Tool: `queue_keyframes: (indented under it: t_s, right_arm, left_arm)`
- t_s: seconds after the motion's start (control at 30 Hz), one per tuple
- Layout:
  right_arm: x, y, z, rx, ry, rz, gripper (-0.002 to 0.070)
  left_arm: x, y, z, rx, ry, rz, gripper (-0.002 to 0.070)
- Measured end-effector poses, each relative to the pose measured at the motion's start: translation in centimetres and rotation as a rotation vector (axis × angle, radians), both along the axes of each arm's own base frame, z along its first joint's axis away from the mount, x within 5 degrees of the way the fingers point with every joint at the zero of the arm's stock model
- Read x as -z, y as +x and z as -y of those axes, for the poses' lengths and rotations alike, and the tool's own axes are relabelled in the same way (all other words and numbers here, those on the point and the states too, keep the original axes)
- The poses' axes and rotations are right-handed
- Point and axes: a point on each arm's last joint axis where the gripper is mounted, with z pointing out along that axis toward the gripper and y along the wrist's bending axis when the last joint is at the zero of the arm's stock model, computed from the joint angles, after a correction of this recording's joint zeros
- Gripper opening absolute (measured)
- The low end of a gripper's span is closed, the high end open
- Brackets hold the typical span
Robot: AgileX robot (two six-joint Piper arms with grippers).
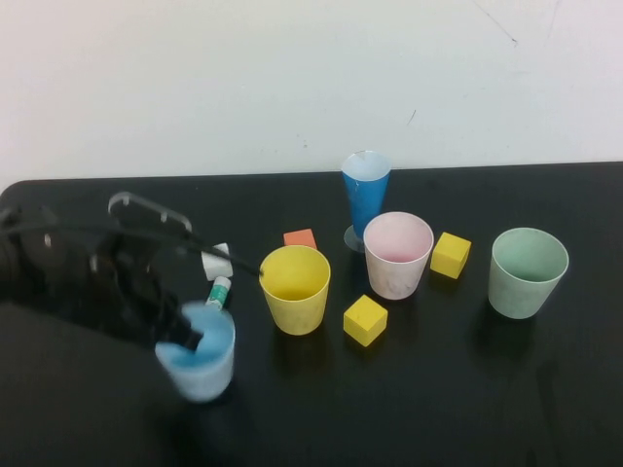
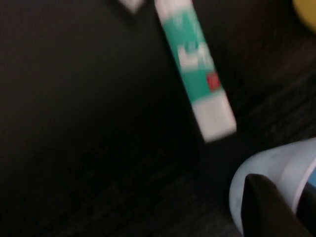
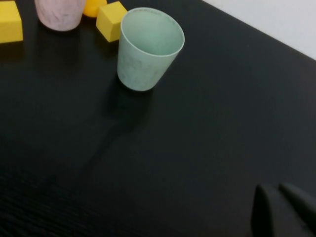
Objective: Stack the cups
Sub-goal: Pick up the blue cup, then place the blue cup on the yellow cup
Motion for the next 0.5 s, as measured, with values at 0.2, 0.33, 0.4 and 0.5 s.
queue_keyframes:
  t_s: [0.2,0.33,0.4,0.5]
  right_arm:
    - [0.0,0.0,0.0,0.0,0.0,0.0,-0.0003]
    - [-0.1,0.0,0.0,0.002,0.0,0.009,-0.0003]
    - [-0.1,0.1,0.0,0.003,-0.001,0.012,-0.0003]
    - [-0.1,0.1,0.0,0.004,0.0,0.016,-0.0003]
  left_arm:
    - [-6.1,2.3,1.0,-0.013,-0.108,0.111,0.0017]
    - [-10.8,3.7,1.9,-0.021,-0.222,0.212,0.0015]
    - [-12.0,4.3,2.2,-0.027,-0.267,0.231,0.0015]
    - [-12.1,5.3,2.7,-0.029,-0.3,0.222,0.0015]
